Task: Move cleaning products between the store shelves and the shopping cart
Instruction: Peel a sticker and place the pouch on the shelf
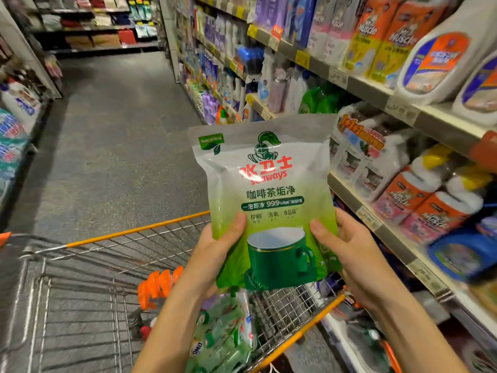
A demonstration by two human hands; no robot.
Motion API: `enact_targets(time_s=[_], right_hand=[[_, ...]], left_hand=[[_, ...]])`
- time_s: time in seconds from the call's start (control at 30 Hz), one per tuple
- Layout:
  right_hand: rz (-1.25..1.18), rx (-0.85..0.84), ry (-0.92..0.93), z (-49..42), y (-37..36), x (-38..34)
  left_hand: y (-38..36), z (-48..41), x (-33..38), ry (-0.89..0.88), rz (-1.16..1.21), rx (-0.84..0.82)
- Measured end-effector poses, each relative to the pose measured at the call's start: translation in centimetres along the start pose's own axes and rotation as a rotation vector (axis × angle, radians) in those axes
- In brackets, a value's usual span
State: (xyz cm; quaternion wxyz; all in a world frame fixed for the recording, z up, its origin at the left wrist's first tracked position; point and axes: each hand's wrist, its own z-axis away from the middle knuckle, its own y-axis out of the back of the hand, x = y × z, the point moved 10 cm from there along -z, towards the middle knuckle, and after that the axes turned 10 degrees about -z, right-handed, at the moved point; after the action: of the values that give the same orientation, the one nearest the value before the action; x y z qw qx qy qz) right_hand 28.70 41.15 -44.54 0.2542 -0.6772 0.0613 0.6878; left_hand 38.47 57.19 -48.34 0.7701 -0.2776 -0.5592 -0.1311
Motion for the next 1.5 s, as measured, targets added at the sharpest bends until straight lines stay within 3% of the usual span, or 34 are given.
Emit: enact_targets(time_s=[0.33,0.7,0.9,1.23,1.5], right_hand=[[-0.033,0.060,0.106,5.9,4.2,-3.1],[0.024,0.227,0.240,21.0,15.1,-7.5],[0.019,0.364,0.264,31.6,21.1,-9.3],[-0.095,0.685,0.432,45.8,29.1,-13.4],[-0.072,0.995,0.608,53.2,34.4,-16.1]], left_hand=[[-5.4,2.5,0.7,-0.057,-0.093,-0.039],[-18.9,11.8,-3.5,-0.076,-0.172,-0.134],[-27.4,18.5,-5.4,-0.142,-0.301,-0.259],[-42.9,25.3,-6.8,-0.226,-0.412,-0.608],[-54.3,29.0,-6.2,-0.466,-0.414,-0.880]])
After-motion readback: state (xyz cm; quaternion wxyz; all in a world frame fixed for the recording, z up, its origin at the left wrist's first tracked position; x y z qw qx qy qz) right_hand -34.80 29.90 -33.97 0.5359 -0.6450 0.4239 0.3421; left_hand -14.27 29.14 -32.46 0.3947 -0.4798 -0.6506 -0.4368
